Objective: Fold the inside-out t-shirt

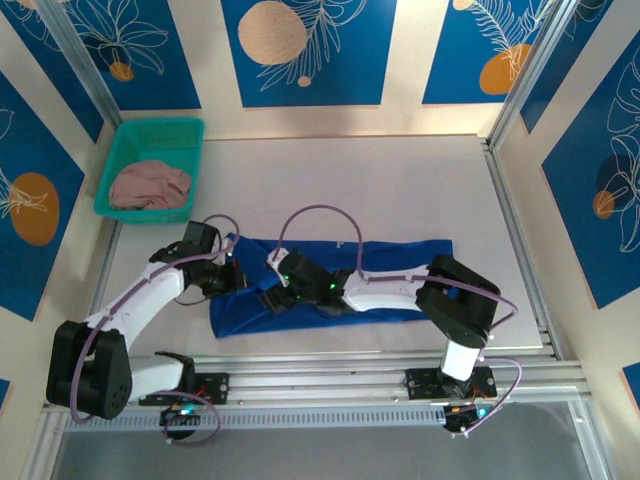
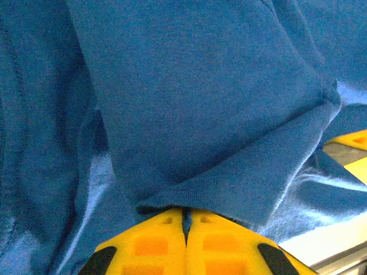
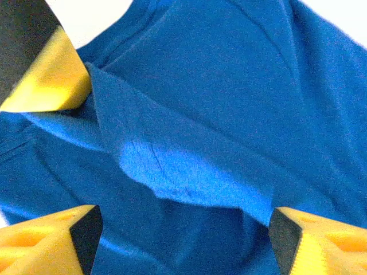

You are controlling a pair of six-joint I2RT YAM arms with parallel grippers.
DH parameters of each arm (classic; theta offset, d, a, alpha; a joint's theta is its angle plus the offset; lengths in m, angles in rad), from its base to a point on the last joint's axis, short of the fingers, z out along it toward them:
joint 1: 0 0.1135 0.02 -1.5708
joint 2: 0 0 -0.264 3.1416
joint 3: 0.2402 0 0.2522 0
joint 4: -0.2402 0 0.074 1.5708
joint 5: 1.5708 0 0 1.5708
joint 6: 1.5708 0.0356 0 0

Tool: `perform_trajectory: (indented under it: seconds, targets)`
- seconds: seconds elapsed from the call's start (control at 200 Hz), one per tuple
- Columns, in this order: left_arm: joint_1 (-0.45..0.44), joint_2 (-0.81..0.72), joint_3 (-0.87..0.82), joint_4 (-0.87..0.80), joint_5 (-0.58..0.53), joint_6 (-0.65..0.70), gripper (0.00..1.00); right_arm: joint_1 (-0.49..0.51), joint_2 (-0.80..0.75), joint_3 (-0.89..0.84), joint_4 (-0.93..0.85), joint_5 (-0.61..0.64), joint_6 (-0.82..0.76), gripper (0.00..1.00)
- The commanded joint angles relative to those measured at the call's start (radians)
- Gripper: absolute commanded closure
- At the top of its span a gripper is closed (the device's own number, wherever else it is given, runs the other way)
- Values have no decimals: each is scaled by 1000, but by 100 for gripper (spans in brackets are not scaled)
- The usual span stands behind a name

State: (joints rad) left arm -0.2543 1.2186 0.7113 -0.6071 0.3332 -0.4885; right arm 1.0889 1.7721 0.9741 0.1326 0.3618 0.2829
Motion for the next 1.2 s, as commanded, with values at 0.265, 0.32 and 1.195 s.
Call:
perform_trajectory:
  seconds: [0.265,0.32,1.195]
  targets:
    - [-9,-23,27,-21,16,27,100,78,166,70,245,355,-267,16]
    - [-10,-24,27,-23,13,27,100,83,184,76,262,398,-276,16]
    - [-8,-25,21,-47,-10,36,100,124,-3,-63,114,401,-247,60]
